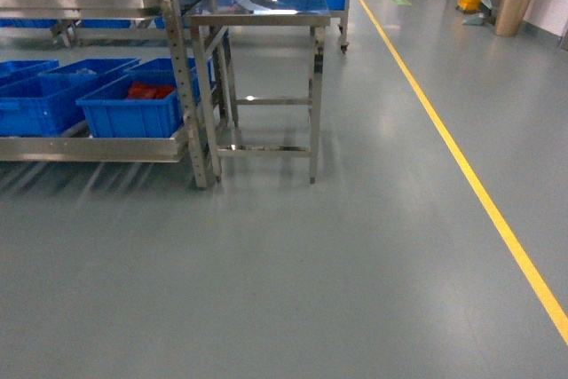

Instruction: Sort blue parts and orange caps into right shelf containers

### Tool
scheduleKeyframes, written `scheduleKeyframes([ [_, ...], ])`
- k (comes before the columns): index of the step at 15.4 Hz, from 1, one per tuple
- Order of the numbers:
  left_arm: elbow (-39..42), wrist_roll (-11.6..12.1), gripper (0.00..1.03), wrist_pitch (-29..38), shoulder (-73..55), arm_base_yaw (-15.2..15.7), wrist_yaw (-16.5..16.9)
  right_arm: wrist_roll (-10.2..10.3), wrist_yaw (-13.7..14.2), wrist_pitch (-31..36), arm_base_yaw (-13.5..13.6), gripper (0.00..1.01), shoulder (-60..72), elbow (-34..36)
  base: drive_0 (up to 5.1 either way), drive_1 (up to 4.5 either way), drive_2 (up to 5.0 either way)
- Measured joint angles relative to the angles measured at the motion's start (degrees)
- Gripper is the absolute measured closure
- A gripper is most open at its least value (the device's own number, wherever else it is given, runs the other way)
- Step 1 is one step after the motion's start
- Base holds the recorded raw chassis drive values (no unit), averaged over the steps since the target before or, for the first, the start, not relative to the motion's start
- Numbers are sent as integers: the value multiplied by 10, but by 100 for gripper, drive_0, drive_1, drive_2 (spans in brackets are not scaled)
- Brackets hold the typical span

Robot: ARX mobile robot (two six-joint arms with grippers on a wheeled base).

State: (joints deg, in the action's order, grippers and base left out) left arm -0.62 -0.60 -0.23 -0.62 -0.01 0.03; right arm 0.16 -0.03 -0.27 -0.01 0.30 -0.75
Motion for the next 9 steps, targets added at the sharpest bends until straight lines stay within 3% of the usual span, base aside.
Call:
scheduleKeyframes([
  [9, 0, 0, 60, -2, 0, 0, -2, 0, 0, 0, 0, 58, 0, 0, -2, 419, -423],
])
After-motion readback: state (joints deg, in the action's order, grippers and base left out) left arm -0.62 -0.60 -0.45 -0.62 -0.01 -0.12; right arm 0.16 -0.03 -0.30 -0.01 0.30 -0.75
